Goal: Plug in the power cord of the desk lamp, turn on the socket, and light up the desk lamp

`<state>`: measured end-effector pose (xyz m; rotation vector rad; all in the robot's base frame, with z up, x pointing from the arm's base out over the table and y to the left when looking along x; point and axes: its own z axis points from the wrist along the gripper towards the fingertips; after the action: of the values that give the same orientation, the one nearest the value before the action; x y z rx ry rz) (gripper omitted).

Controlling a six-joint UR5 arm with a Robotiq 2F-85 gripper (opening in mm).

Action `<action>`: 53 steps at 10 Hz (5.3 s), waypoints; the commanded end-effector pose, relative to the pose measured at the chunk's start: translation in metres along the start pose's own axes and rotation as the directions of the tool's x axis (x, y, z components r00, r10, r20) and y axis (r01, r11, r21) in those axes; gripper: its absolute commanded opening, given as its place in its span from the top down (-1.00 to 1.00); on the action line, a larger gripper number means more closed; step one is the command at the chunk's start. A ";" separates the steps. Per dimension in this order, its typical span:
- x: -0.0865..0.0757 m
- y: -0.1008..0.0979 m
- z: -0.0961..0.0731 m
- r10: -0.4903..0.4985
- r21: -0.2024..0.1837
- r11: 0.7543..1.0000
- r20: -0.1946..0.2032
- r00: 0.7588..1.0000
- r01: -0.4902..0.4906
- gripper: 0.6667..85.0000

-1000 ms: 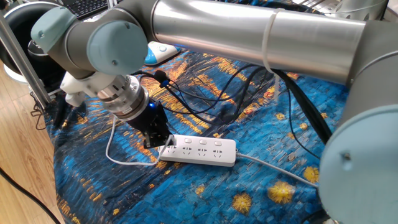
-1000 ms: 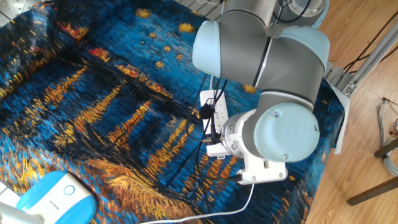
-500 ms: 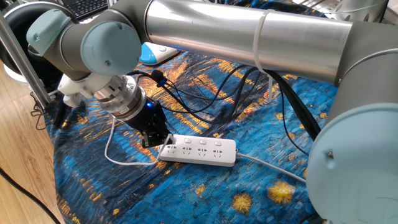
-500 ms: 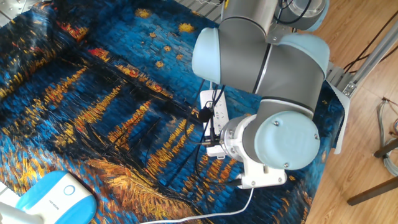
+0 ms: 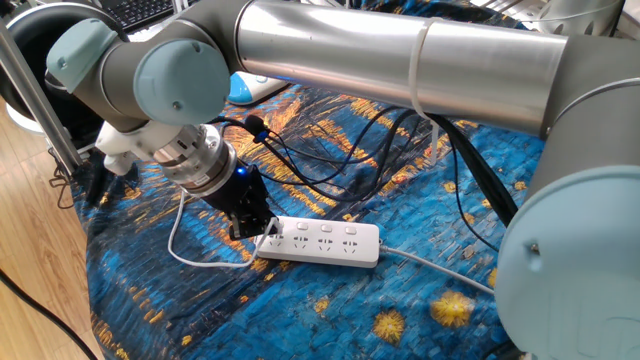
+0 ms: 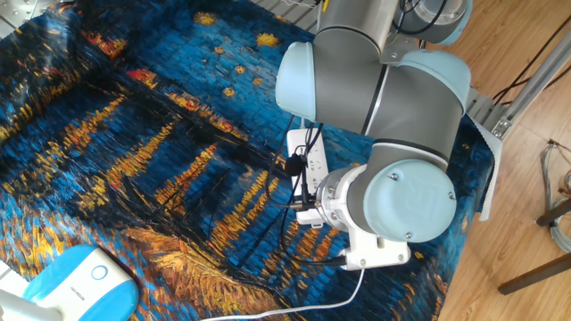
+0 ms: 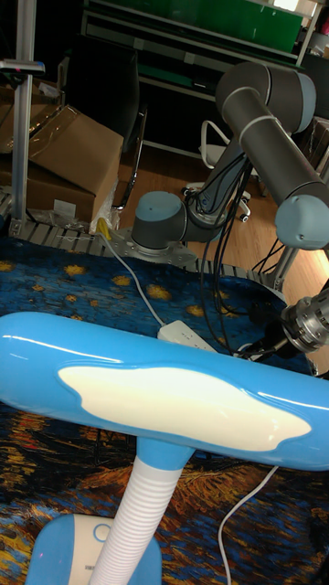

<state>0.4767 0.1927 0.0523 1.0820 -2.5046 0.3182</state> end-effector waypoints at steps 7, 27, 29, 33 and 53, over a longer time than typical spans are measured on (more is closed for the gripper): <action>0.005 0.012 -0.002 -0.006 -0.026 1.000 0.007 1.000 0.006 0.98; -0.026 0.018 0.013 0.028 -0.024 0.999 -0.045 0.999 -0.030 0.98; -0.029 0.014 0.028 0.009 -0.048 0.999 -0.005 1.000 -0.009 0.98; -0.048 0.030 0.013 0.026 -0.078 0.997 0.022 0.999 -0.024 0.98; 0.010 -0.017 -0.027 -0.024 -0.100 0.994 0.249 0.968 0.050 0.98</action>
<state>0.4937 0.1876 0.0869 1.1797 -2.6683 0.1037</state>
